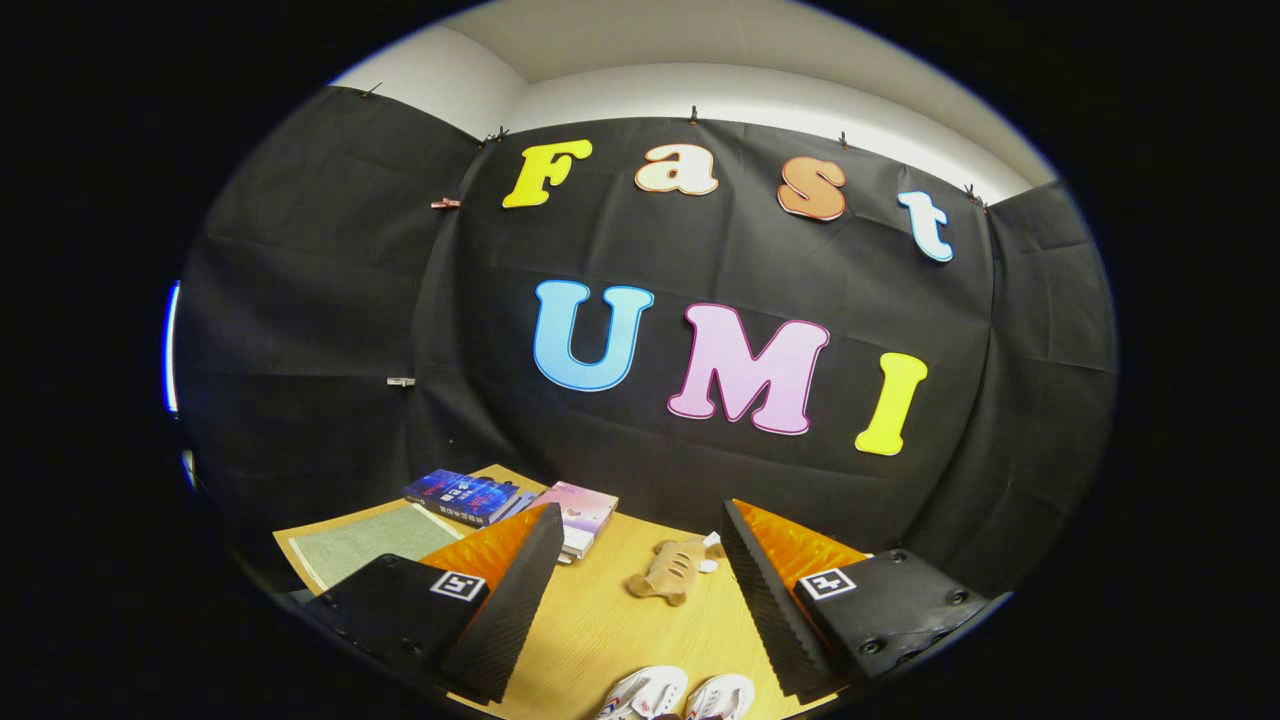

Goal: Open the storage box then place both shoes into the box .Put the left shoe in first, then the right shoe, with the right side of both shoes facing outward in a uniform manner.

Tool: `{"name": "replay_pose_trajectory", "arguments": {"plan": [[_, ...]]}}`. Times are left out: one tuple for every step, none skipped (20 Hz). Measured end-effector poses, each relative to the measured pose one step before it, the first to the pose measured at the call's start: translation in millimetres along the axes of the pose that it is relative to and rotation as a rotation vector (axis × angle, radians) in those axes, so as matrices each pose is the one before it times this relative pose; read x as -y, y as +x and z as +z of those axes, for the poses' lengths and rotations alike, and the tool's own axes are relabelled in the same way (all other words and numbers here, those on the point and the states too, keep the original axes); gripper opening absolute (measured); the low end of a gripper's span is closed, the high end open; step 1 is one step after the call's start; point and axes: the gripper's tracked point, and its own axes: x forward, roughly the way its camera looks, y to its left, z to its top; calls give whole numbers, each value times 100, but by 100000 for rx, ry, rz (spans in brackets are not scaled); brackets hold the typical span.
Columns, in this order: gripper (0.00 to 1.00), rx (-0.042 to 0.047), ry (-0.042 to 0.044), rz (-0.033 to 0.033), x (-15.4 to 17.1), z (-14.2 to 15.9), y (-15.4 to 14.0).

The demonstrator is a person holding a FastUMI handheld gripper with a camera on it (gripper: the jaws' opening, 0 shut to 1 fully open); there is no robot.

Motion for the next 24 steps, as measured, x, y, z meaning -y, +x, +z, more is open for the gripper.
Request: {"name": "replay_pose_trajectory", "arguments": {"plan": [[97, 41, 54, 116, -42, 6, 3], [97, 99, -18, 439, -147, -1, 58], [97, -76, -84, 396, -86, -87, 58], [97, 72, -63, 862, -98, -25, 33], [97, 73, 37, 1035, -271, -8, 52], [97, 239, 261, 1310, -224, 20, 44], [97, 276, 463, 2228, -373, 12, 166], [97, -71, 678, 2768, -417, 2, 183], [97, -830, 1453, 4284, -746, -232, 171], [97, -1422, 2781, 6440, -1081, -391, 236], [97, -799, 3217, 4999, -870, -333, 109], [97, -703, 4663, 5191, -770, -420, 223], [97, -691, 3796, 3550, -297, -382, 130], [97, -1288, 4094, 3836, -403, -446, 256], [97, -1385, 4378, 4364, -581, -741, 403], [97, -1857, 4942, 5030, -746, -745, 377], [98, -2311, 5882, 6163, -915, -1054, 513], [98, -2570, 7188, 7235, -1008, -1146, 438], [98, -3327, 8137, 7329, -832, -1144, 656], [98, -3354, 8184, 5850, -477, -1229, 564], [98, -3434, 7750, 4407, 152, -1433, 797], [98, -2972, 7728, 3714, 361, -1135, 849], [98, -2728, 7840, 3685, 398, -1098, 580], [98, -3432, 8541, 2860, 718, -1029, 746]]}}
